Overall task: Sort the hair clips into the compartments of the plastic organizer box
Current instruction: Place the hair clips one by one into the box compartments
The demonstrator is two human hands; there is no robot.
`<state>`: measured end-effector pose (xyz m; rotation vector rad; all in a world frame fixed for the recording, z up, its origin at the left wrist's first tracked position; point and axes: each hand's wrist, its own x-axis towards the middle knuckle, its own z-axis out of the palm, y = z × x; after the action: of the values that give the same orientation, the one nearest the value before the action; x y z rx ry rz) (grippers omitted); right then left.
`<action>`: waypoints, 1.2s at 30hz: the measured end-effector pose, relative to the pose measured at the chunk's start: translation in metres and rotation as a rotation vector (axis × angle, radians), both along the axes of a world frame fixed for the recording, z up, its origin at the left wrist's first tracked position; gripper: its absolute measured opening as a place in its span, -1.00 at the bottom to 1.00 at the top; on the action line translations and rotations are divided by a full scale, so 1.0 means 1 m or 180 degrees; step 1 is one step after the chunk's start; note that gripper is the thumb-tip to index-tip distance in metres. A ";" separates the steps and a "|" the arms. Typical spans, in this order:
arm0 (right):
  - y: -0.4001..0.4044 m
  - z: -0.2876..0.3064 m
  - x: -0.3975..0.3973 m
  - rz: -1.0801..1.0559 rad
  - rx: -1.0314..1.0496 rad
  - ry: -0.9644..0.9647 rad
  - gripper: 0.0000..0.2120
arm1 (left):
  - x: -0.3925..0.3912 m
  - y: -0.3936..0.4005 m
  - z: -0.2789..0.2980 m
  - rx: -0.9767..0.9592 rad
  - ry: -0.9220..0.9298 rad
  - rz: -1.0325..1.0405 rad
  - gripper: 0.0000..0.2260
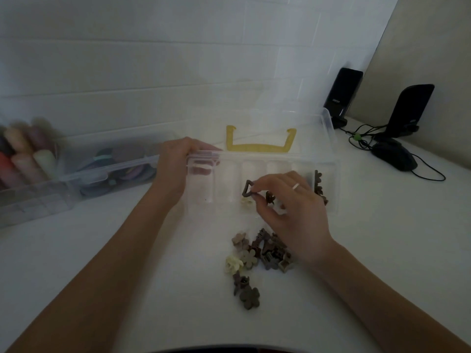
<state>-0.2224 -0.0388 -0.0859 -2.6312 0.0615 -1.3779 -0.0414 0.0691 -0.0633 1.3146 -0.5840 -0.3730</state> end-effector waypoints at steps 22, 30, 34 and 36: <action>0.001 0.007 -0.005 -0.0985 -0.0180 0.1672 -0.51 | 0.003 -0.003 -0.005 0.0015 -0.0015 -0.0068 -0.75; -0.001 0.009 -0.009 -0.0506 0.0085 0.1464 -0.63 | 0.003 -0.003 -0.005 -0.0021 -0.0012 -0.0098 -0.74; 0.003 0.014 -0.007 -0.0879 -0.0258 0.1840 -0.55 | 0.002 -0.003 -0.006 -0.0058 -0.0109 -0.0111 -0.72; 0.003 0.014 -0.007 -0.0854 -0.0182 0.2013 -0.49 | 0.002 -0.002 -0.006 -0.0061 -0.0120 -0.0128 -0.72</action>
<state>-0.2299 -0.0357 -0.0719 -3.0813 0.4716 -0.5482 -0.0397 0.0666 -0.0688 1.2955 -0.6449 -0.3754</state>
